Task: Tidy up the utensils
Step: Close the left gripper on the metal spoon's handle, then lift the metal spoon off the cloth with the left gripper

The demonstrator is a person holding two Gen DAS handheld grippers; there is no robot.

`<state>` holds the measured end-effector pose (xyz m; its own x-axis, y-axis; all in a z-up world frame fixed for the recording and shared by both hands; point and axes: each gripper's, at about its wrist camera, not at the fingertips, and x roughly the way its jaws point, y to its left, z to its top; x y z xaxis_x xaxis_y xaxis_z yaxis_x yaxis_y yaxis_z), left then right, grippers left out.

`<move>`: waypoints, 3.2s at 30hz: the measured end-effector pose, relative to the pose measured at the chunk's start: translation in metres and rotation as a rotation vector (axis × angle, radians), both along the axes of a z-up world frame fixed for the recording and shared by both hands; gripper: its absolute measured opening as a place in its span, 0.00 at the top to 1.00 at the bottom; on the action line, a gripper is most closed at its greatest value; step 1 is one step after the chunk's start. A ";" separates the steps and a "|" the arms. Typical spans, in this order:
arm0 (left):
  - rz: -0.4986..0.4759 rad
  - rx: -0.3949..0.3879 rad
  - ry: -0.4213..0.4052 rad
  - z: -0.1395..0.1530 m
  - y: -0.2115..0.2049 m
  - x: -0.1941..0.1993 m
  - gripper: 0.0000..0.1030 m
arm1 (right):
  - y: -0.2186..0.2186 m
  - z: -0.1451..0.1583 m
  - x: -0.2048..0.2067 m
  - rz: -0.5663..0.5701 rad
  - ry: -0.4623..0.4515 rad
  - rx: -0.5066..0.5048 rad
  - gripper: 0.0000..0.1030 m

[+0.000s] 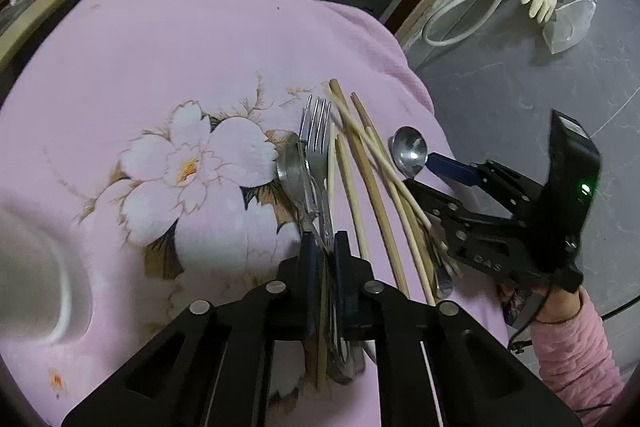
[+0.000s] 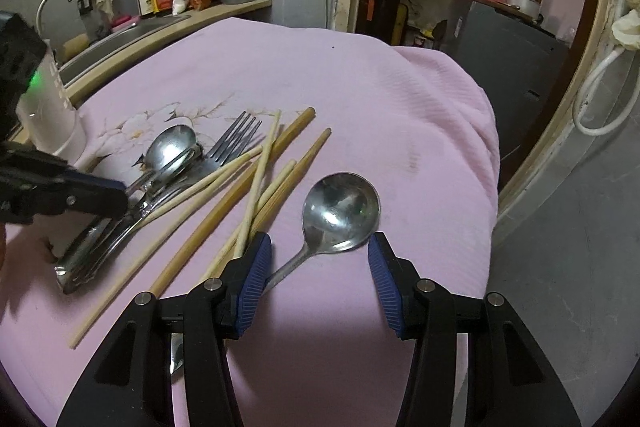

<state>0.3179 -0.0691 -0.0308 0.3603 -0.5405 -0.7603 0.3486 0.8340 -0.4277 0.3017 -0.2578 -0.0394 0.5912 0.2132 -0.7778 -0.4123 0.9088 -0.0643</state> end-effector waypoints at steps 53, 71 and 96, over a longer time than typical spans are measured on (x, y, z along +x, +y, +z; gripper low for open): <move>0.073 0.237 -0.199 -0.006 -0.001 -0.012 0.72 | 0.012 -0.010 0.028 -0.002 0.021 -0.042 0.64; 0.261 0.134 -0.671 0.059 0.021 -0.087 0.72 | 0.027 0.039 -0.069 -0.087 -0.662 -0.194 0.64; 0.349 0.009 -0.758 0.116 0.083 -0.124 0.72 | 0.071 0.089 -0.110 -0.063 -0.831 -0.079 0.97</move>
